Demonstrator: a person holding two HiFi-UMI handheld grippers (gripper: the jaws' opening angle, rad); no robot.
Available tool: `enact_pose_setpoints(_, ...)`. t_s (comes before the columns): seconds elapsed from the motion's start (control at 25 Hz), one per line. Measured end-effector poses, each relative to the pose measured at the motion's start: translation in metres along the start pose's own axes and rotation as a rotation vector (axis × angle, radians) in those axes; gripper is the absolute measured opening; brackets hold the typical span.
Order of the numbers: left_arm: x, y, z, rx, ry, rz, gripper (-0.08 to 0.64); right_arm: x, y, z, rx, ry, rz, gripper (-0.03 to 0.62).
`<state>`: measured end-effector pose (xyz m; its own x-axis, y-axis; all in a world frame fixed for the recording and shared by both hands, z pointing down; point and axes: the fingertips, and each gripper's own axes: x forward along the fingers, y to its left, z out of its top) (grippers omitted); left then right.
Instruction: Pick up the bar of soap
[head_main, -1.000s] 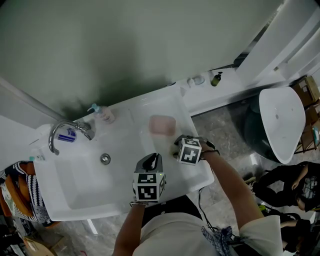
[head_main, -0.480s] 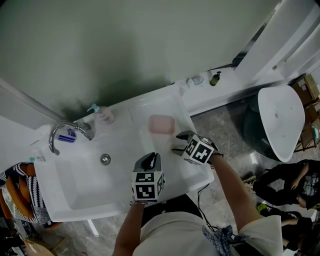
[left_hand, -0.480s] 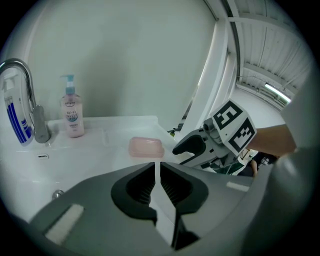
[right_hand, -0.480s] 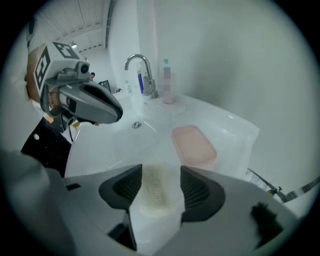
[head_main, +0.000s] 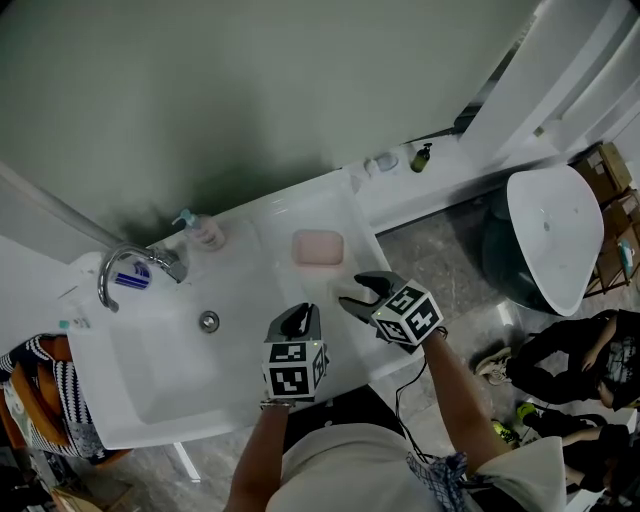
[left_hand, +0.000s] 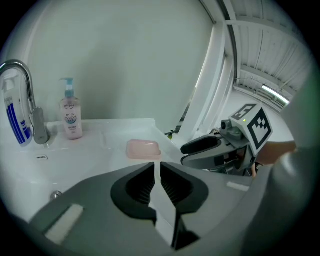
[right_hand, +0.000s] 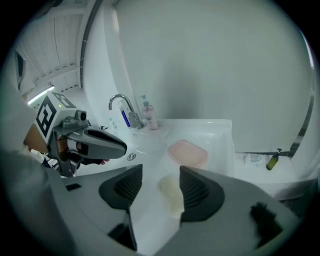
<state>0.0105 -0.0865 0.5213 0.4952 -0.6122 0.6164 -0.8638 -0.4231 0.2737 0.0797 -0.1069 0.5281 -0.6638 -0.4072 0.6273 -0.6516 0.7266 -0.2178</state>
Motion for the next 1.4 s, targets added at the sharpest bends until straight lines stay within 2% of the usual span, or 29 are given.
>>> enact_pose_setpoints(0.12,-0.004,-0.002,-0.002,0.004,-0.005,-0.003,0.041,-0.011,0.003,0.004,0.032,-0.054,-0.068,0.227)
enact_pose_setpoints(0.24,-0.007,-0.007,-0.005,0.013,-0.007,-0.014,0.041,-0.017,0.004,-0.003,0.062,-0.059,-0.131,0.227)
enact_pose_setpoints(0.36,-0.011,-0.012,-0.008,0.021,-0.011,-0.026,0.041,-0.023,0.014,-0.004,0.079,-0.085,-0.157,0.227)
enact_pose_setpoints(0.56,-0.016,-0.015,-0.009,0.029,-0.025,-0.036,0.041,-0.038,0.028,0.013,0.138,-0.214,-0.216,0.225)
enact_pose_setpoints(0.72,-0.019,-0.018,-0.011,0.033,-0.043,-0.037,0.040,-0.042,0.039,0.014,0.157,-0.244,-0.258,0.225)
enact_pose_setpoints(0.88,-0.022,-0.020,-0.013,0.032,-0.052,-0.038,0.038,-0.047,0.044,0.010,0.216,-0.272,-0.295,0.221)
enact_pose_setpoints(1.0,-0.024,-0.020,-0.014,0.027,-0.061,-0.038,0.035,-0.049,0.047,0.006,0.233,-0.275,-0.329,0.183)
enact_pose_setpoints(1.12,-0.026,-0.021,-0.016,0.029,-0.064,-0.038,0.034,-0.052,0.048,0.002,0.246,-0.283,-0.365,0.082)
enact_pose_setpoints(1.24,-0.028,-0.021,-0.018,0.026,-0.070,-0.036,0.034,-0.050,0.054,0.001,0.263,-0.286,-0.343,0.069)
enact_pose_setpoints(1.4,-0.030,-0.023,-0.023,0.014,-0.067,-0.047,0.031,-0.046,0.062,0.000,0.243,-0.265,-0.364,0.035)
